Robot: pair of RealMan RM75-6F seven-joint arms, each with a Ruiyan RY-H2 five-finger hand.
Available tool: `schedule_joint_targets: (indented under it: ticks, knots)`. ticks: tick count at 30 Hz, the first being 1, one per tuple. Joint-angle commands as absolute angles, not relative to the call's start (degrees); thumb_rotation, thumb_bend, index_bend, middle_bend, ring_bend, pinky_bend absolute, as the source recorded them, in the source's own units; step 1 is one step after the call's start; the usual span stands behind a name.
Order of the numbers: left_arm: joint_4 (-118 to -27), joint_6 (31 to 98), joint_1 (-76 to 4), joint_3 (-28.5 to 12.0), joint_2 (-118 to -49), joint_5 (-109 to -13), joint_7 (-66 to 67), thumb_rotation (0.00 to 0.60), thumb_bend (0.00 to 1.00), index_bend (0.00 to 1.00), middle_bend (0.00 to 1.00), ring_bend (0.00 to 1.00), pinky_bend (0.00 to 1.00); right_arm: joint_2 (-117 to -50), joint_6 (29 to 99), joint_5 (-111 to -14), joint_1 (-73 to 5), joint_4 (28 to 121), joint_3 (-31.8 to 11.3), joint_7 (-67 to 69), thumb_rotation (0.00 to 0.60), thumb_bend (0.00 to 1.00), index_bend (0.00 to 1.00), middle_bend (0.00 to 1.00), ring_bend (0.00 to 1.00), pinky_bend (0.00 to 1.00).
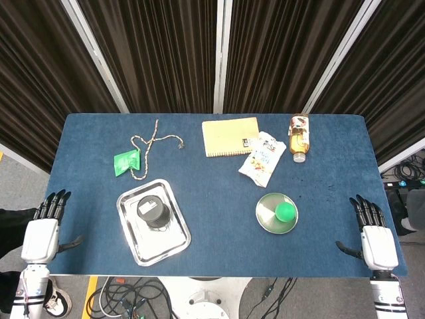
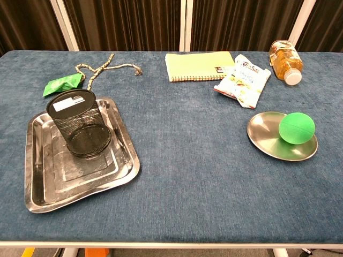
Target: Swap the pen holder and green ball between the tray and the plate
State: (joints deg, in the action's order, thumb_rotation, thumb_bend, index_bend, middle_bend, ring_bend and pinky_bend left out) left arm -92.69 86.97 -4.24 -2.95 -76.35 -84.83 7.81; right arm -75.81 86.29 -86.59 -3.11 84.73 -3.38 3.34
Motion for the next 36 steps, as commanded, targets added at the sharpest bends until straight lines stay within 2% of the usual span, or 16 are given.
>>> schedule_joint_targets:
  ticks: [1,9,19,31,36]
  knots:
    - [-92.71,86.97,-4.27,-2.98,-76.42,-84.84,7.86,0.6,0.05,0.07,0.05,0.0,0.13,-75.69,86.4,-86.57,-3.06,84.83,-3.43,3.36,0.6,0.0,0.0,0.0,0.0,0.0]
    - [-93.62,86.19,-4.98,-2.82,-76.04,-85.69,7.52,0.6,0.05,0.07,0.04,0.0,0.13,-75.5,86.72,-86.51,-3.01,84.93,-3.69,3.76,0.6,0.0,0.0,0.0,0.0,0.0]
    - [-97.92,80.69,-9.4,-2.67,-74.64,-88.58,8.14,0.6,0.04,0.07,0.05,0.0,0.13,-74.34,87.48,-87.35,-3.42,87.22,-4.27,3.07,0.6,0.0,0.0,0.0,0.0,0.0]
    - [-96.87,69.23,-20.71,-6.1,-79.4,-90.53,7.91,0.6,0.04,0.03,0.04,0.0,0.13,-73.58,86.52,-86.7,-3.72,88.05,-4.28,2.26,0.6,0.0,0.0,0.0,0.0,0.0]
    - [-96.3,64.15,-24.42,-5.86,-79.79,-90.07,8.05,0.6,0.04,0.03,0.03,0.0,0.13,-72.68,86.66,-87.16,-4.25,89.2,-4.74,1.07,0.6,0.0,0.0,0.0,0.0,0.0]
